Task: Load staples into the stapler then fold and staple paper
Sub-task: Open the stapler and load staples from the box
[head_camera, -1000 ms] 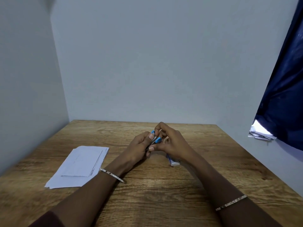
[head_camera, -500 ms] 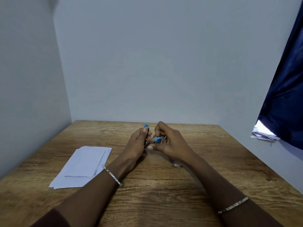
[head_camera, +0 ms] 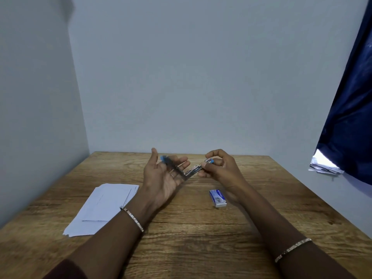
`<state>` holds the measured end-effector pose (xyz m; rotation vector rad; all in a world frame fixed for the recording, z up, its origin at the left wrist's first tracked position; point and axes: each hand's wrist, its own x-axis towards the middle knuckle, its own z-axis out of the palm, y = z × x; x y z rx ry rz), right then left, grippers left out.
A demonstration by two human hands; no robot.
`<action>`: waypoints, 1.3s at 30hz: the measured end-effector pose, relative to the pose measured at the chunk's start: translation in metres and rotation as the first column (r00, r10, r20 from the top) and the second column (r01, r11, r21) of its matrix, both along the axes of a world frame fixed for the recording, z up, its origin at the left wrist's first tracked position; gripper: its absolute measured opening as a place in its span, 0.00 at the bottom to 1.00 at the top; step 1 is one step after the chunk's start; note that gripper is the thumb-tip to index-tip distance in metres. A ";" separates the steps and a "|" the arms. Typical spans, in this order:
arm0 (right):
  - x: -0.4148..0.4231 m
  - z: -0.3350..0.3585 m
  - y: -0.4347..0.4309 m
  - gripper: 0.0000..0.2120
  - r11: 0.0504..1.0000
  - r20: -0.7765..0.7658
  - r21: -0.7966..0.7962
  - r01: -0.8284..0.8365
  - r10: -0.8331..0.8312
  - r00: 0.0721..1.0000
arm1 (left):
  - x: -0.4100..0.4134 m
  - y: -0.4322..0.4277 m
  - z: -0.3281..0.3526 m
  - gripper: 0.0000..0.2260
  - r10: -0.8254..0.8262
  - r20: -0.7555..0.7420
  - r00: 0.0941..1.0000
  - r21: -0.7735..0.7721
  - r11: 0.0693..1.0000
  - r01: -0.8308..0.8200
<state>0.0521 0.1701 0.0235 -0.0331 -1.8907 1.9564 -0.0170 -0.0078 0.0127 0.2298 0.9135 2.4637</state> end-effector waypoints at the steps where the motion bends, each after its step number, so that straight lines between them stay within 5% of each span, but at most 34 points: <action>1: 0.001 0.002 0.004 0.08 0.999 -0.009 -0.038 0.008 -0.008 1.000 | 0.000 -0.002 -0.001 0.35 -0.051 0.005 0.999 0.026 0.998 0.051; 8: 0.004 0.005 0.014 0.08 0.997 0.009 -0.070 -0.031 0.032 0.999 | 0.005 -0.016 0.008 0.36 -0.322 -0.041 0.946 -0.112 0.942 0.316; 15: 0.006 0.004 0.003 0.11 0.974 0.009 0.066 -0.219 0.219 0.976 | 0.019 -0.004 0.010 0.25 -0.427 -0.091 0.899 -0.361 0.856 0.370; 19: 0.007 0.002 -0.010 0.14 0.966 0.009 0.128 -0.224 0.225 0.974 | 0.024 0.005 0.005 0.22 -0.347 -0.123 0.930 -0.438 0.860 0.263; 22: 0.006 -0.001 -0.020 0.11 0.966 -0.022 0.249 -0.070 0.078 0.997 | 0.027 0.011 0.002 0.21 -0.266 -0.114 0.957 -0.463 0.867 0.185; 26: 0.003 -0.008 -0.028 0.09 0.850 -0.129 0.503 0.157 -0.105 0.986 | 0.027 0.012 0.001 0.23 -0.213 -0.082 0.974 -0.450 0.880 0.154; 31: 0.001 -0.014 -0.028 0.05 0.722 -0.249 0.629 0.290 -0.166 0.954 | 0.029 0.013 0.004 0.19 -0.142 -0.076 0.987 -0.426 0.899 0.096; 39: 0.001 -0.015 -0.027 0.03 0.690 -0.206 0.687 0.227 -0.115 0.972 | 0.034 0.015 0.005 0.23 -0.121 -0.184 0.975 -0.470 0.882 0.020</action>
